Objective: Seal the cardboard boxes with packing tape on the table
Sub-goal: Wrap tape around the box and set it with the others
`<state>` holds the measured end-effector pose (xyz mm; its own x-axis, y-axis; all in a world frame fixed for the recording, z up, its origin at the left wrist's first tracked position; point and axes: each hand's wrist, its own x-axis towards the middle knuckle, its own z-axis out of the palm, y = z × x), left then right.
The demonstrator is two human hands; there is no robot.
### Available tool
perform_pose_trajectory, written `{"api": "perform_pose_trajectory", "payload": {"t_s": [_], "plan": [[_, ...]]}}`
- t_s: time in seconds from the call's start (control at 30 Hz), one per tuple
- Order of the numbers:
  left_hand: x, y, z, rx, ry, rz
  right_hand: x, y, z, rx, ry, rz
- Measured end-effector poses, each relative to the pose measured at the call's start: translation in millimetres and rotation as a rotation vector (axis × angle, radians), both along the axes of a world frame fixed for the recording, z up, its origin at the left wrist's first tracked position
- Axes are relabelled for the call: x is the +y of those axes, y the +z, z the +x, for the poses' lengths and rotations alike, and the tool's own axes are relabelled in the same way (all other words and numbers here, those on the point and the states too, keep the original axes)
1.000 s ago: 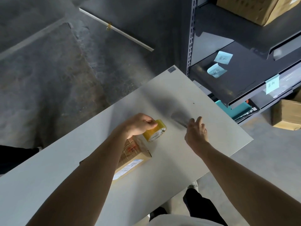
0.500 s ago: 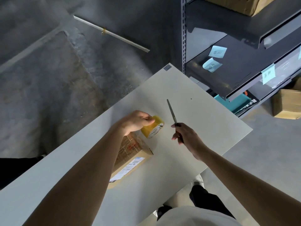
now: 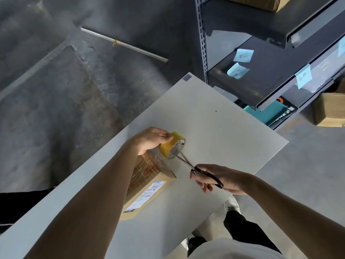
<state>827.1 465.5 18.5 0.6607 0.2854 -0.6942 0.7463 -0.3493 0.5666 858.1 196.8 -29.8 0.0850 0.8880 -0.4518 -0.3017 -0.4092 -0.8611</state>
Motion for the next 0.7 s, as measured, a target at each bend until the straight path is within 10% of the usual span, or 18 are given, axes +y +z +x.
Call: {"api": "perform_pose_trajectory", "payload": {"t_s": [0.7], "plan": [[-3.9,-4.2,6.2,0.037,-0.120,0.058,54.9,2.0,-39.9,0.051,-0.042,-0.168]]}}
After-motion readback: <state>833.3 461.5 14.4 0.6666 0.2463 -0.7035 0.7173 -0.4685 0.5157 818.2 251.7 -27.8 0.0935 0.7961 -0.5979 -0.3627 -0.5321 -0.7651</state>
